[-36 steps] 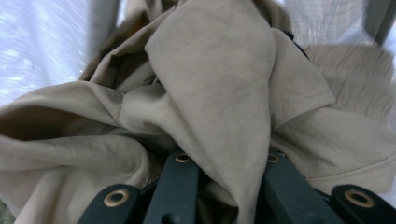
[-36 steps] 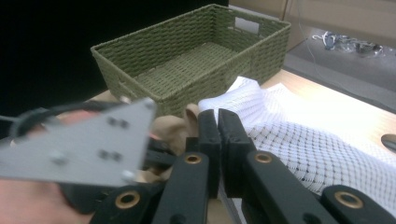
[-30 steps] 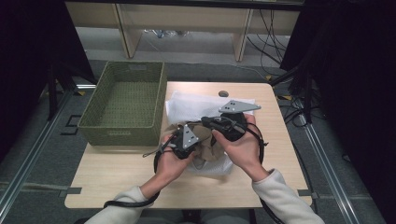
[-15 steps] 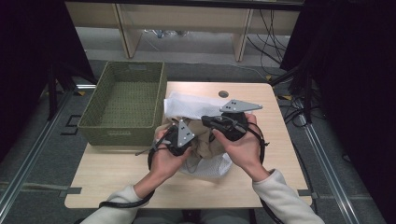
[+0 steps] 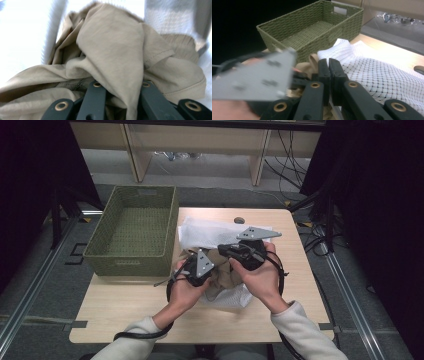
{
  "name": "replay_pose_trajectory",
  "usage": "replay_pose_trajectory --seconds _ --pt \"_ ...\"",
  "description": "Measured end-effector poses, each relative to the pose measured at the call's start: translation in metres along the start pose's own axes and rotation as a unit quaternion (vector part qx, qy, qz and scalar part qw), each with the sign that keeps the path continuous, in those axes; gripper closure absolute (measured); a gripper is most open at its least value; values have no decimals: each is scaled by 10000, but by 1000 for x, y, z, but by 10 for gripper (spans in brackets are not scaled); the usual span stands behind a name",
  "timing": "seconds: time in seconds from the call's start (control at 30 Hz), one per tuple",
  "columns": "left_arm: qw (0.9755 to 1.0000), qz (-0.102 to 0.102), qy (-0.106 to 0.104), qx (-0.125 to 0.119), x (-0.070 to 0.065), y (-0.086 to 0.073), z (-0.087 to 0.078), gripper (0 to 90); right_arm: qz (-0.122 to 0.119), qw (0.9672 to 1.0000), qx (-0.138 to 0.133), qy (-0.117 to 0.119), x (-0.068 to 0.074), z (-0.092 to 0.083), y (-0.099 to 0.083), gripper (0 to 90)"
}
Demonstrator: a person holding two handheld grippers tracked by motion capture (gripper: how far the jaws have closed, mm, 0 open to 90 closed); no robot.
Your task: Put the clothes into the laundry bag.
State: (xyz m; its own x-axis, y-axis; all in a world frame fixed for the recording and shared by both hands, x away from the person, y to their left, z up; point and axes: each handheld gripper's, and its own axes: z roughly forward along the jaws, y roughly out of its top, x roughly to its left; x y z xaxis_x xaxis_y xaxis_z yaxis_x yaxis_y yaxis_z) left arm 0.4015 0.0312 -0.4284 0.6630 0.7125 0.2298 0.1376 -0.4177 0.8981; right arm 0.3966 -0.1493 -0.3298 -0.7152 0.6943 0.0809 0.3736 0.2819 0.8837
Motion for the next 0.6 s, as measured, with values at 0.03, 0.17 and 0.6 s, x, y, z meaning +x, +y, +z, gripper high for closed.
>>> replay_pose_trajectory --seconds 0.03,0.17,0.6 --pt "10000 -4 -7 -75 0 3 -5 834 48 10000 -21 45 1 0 0 897" --pt "9998 64 -27 -201 -2 11 -14 829 37 10000 -45 65 3 -2 2 897" --pt "9961 330 -535 621 -12 -28 45 698 75 10000 52 -11 -3 2 -2 897"
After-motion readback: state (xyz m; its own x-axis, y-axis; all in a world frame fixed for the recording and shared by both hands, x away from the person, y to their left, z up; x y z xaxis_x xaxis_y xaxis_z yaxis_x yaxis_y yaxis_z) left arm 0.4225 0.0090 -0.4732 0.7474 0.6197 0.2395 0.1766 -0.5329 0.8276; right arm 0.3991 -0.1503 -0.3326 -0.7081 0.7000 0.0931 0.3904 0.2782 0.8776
